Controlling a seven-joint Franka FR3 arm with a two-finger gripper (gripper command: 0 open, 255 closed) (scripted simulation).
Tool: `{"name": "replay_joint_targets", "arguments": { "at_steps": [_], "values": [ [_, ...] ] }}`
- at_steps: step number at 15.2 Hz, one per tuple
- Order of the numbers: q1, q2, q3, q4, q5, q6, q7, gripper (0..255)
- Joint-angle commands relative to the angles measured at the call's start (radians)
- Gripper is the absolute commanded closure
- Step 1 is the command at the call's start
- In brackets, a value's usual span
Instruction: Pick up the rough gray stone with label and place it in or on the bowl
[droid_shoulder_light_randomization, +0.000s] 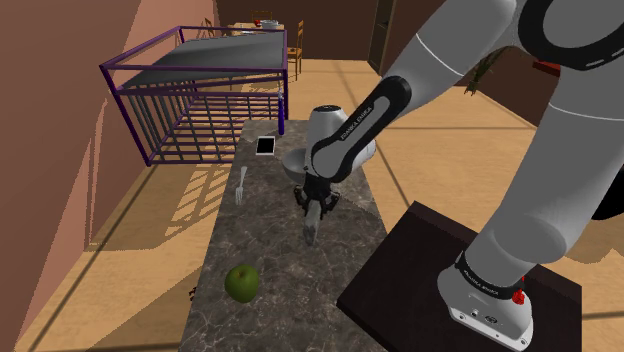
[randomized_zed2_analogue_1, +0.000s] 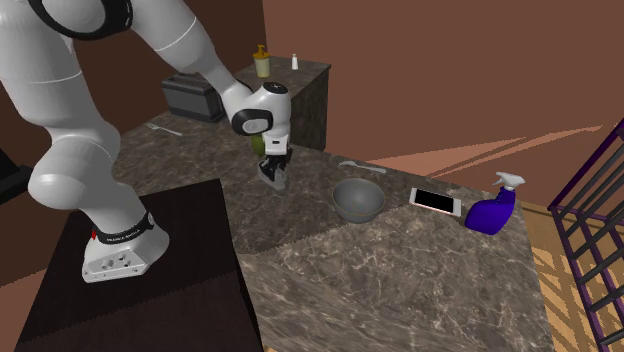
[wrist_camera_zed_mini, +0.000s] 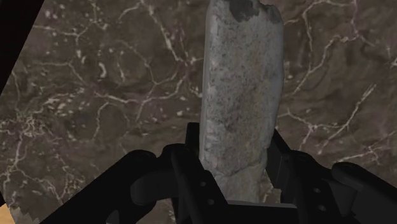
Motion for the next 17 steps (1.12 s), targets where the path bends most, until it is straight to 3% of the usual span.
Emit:
{"name": "replay_joint_targets", "arguments": {
  "at_steps": [1, 17],
  "values": [
    [-0.002, -0.030, 0.004, 0.001, 0.009, -0.030, -0.001, 255],
    [-0.010, -0.229, 0.007, 0.041, 0.053, -0.264, -0.014, 255]
  ]
}}
